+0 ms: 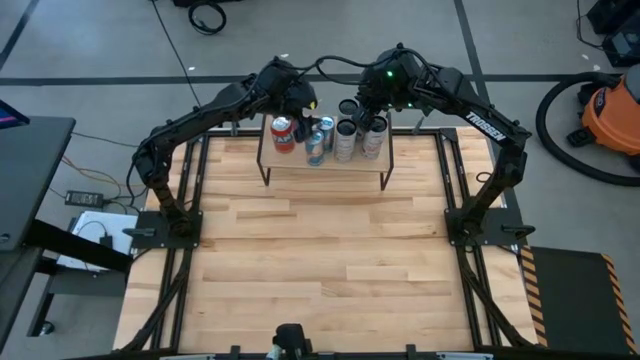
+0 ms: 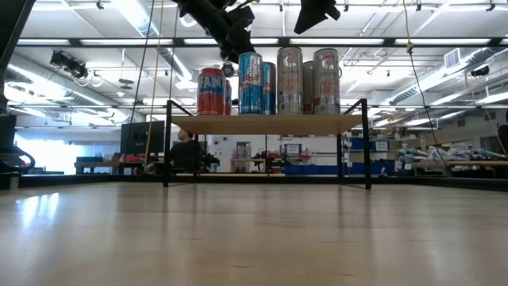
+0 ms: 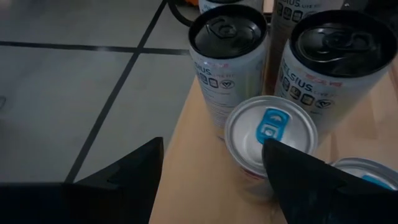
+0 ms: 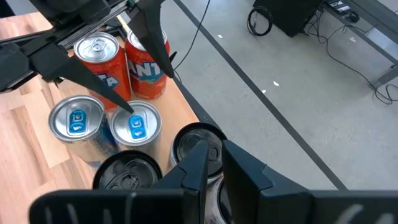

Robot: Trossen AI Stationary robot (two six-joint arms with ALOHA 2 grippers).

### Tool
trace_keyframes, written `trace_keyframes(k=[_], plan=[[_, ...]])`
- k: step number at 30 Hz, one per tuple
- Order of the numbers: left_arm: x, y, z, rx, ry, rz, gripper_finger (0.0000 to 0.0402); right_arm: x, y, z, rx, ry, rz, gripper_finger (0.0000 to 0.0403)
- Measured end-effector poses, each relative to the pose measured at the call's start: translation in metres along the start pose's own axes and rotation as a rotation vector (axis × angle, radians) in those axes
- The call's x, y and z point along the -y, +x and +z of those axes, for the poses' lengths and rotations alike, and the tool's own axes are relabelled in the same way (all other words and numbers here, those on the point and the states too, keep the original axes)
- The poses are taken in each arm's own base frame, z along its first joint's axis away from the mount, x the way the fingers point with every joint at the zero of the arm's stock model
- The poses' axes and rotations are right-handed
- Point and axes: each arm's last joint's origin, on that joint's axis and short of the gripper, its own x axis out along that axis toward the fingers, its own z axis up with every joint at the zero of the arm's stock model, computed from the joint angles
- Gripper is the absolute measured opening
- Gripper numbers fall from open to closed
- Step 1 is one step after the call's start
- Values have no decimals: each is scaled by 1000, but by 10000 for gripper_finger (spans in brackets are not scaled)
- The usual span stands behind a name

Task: Place canned beverage on shelf
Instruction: Adjust the soda cans on the shelf

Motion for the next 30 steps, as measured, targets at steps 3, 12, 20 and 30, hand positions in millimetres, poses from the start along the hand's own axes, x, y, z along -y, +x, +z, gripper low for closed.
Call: trace_keyframes(k=[3, 12, 20, 30], plan=[[-1, 0, 1, 14, 12, 8, 276, 0, 0, 0, 0, -1, 0, 57], [6, 0, 5, 31, 92, -1, 208, 0, 0, 0, -3, -4, 0, 57], [6, 0, 6, 38, 92, -12, 80, 0, 0, 0, -4, -4, 0, 57], [10, -2, 10, 108, -58, -158, 6, 0, 0, -3, -26, -10, 1, 57]])
